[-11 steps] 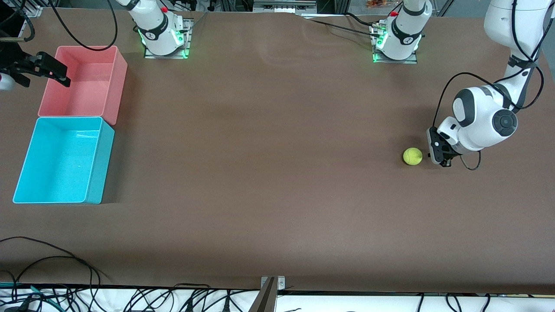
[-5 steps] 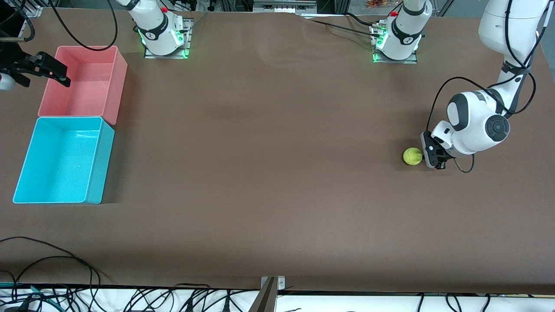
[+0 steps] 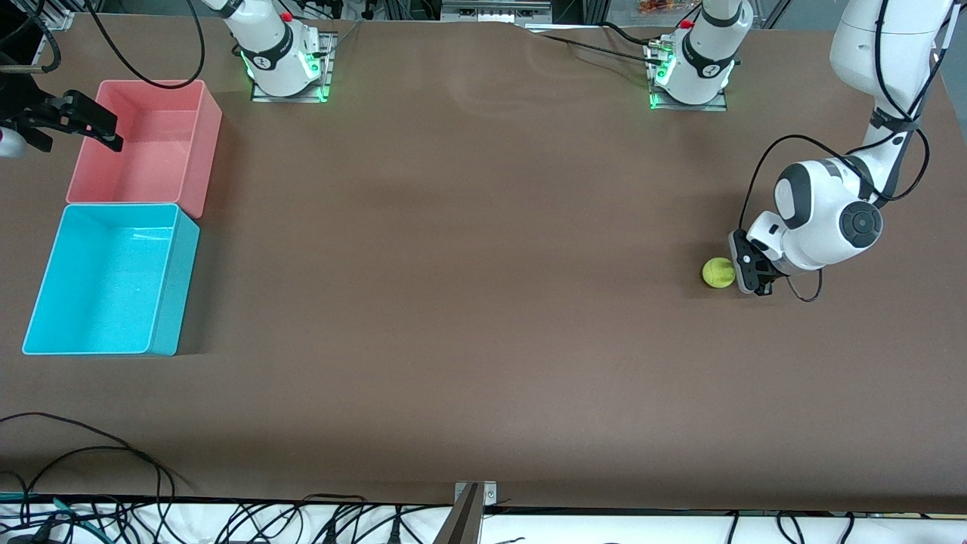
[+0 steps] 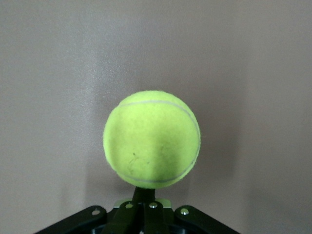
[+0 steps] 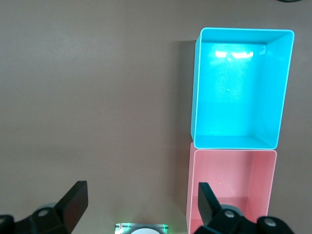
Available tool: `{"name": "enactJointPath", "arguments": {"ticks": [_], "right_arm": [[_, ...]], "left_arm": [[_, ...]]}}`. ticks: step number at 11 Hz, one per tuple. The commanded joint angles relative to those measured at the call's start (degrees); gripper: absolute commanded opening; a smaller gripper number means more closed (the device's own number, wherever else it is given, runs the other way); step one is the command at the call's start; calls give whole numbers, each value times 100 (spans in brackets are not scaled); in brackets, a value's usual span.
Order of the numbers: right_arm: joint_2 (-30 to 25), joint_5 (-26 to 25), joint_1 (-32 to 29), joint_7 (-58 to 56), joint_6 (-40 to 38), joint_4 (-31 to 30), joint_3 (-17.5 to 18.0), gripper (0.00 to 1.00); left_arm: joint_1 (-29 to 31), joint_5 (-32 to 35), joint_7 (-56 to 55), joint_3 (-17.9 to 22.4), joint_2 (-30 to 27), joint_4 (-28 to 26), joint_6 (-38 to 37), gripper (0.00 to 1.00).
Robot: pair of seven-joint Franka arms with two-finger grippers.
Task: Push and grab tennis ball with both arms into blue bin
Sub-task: 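Push the tennis ball with the left gripper toward the cyan bin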
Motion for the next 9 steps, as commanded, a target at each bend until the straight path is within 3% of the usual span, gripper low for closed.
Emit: {"name": "enactJointPath", "arguments": {"ticks": [1, 3, 6, 9], "right_arm": [[-66, -71, -52, 32, 25, -47, 42, 100], [-66, -80, -52, 32, 25, -47, 42, 100], [-66, -71, -52, 32, 25, -47, 42, 100], [-66, -71, -52, 32, 25, -47, 42, 100]], "left_arm": [[-290, -121, -52, 31, 152, 113, 15, 0], [-702, -104, -611, -21, 188, 113, 321, 0], [-1318, -95, -1781, -627, 162, 122, 331, 0], [-1443, -112, -1924, -663, 153, 289, 322, 0]]}}
